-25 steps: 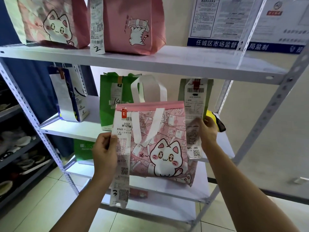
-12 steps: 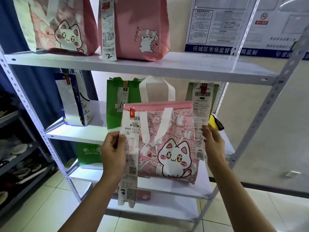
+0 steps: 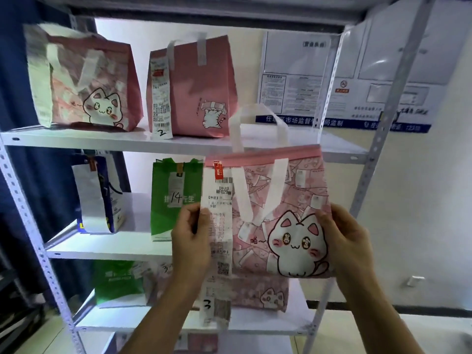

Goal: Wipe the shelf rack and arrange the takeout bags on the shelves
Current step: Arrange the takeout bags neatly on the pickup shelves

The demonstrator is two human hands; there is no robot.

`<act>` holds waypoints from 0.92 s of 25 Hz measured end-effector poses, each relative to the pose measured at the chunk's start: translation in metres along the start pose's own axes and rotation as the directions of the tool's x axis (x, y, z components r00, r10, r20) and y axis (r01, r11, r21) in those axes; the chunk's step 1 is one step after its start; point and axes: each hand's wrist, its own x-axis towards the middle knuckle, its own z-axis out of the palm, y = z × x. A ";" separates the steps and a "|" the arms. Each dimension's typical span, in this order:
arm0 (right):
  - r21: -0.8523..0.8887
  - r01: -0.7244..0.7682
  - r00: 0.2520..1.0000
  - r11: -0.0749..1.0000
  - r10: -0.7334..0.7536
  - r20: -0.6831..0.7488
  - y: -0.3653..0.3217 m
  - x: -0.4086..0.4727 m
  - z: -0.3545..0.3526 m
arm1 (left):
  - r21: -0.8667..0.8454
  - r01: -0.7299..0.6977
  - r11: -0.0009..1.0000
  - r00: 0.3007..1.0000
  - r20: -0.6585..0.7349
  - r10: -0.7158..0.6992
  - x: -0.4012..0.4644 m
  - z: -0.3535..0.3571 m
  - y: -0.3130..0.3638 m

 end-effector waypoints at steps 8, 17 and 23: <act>0.027 0.158 0.977 0.987 -0.152 -0.150 -0.088 0.080 -0.015 | 0.007 -0.131 0.991 0.974 0.187 0.128 0.060 0.052 0.094; -0.027 0.323 0.907 0.946 -0.317 -0.276 -0.101 0.181 -0.016 | 0.080 -0.199 0.977 0.952 0.251 0.174 0.113 0.111 0.111; -0.132 0.305 0.893 0.943 -0.332 -0.305 -0.074 0.243 -0.016 | 0.105 -0.084 0.991 0.959 0.279 0.052 0.148 0.158 0.086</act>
